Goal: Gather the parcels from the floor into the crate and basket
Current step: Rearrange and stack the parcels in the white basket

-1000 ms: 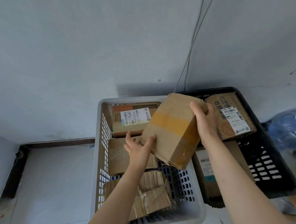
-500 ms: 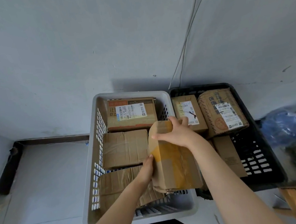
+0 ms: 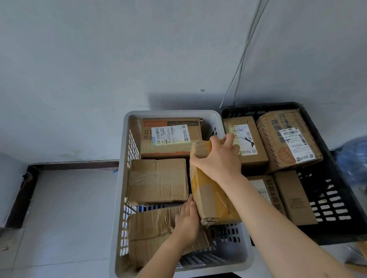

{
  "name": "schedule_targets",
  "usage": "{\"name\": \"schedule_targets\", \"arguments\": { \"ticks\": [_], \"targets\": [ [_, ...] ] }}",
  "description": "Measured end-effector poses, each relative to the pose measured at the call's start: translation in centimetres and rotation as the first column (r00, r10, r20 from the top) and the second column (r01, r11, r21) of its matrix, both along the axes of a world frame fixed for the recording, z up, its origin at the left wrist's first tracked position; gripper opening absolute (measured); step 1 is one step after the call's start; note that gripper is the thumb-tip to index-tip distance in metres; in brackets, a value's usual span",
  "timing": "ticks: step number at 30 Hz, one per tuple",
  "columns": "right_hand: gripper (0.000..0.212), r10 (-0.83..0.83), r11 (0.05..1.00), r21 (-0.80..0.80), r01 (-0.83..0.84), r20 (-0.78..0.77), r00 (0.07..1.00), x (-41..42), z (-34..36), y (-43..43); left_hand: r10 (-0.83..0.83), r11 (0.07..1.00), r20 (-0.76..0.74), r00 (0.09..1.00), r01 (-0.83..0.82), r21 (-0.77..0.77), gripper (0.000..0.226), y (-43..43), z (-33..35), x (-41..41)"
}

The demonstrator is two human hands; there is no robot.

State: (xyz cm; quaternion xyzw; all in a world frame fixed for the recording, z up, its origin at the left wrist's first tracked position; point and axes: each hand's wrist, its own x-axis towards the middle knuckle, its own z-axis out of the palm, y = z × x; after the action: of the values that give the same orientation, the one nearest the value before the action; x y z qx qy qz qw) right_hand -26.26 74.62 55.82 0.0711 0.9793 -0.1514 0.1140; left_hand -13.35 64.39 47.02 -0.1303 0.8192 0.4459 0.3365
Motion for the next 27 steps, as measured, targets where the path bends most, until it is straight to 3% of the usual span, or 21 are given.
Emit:
{"name": "schedule_targets", "arguments": {
  "ticks": [2, 5, 9, 13, 16, 21, 27],
  "targets": [
    [0.089, 0.012, 0.999, 0.031, -0.012, -0.003, 1.0, -0.4, -0.5, -0.3, -0.09, 0.992, -0.123, 0.988, 0.078, -0.098, 0.052, -1.0, -1.3, 0.8],
    [0.087, 0.022, 0.998, 0.051, -0.021, -0.032, 0.999, -1.0, -1.2, -0.8, -0.192, 0.972, -0.095, 0.977, 0.175, -0.157, 0.05, -1.9, -2.7, 1.0],
    [0.085, 0.025, 0.999, 0.047, -0.021, -0.081, 0.996, -1.3, -2.1, -1.2, -0.09, 0.994, -0.094, 0.992, 0.083, -0.069, 0.042, -2.0, -1.5, 0.2],
    [0.084, 0.054, 0.997, 0.057, -0.049, -0.081, 0.995, -1.7, -3.0, -1.3, -0.153, 0.988, -0.038, 0.988, 0.151, -0.044, 0.046, -2.6, -1.4, -0.1],
    [0.085, 0.058, 0.997, 0.06, -0.054, -0.07, 0.996, -2.6, -3.3, -1.3, -0.237, 0.966, 0.012, 0.971, 0.237, -0.101, 0.049, -2.7, -1.4, 0.5],
    [0.083, 0.045, 0.998, 0.047, -0.041, -0.1, 0.994, -2.5, -3.8, -1.2, -0.26, 0.946, -0.033, 0.965, 0.247, -0.208, 0.042, -1.9, -0.9, 1.3],
    [0.082, 0.041, 0.999, 0.035, -0.036, -0.129, 0.991, -2.4, -4.3, -0.9, -0.388, 0.837, -0.075, 0.918, 0.318, -0.445, 0.05, -1.0, -0.6, 1.6]
  ]
}}
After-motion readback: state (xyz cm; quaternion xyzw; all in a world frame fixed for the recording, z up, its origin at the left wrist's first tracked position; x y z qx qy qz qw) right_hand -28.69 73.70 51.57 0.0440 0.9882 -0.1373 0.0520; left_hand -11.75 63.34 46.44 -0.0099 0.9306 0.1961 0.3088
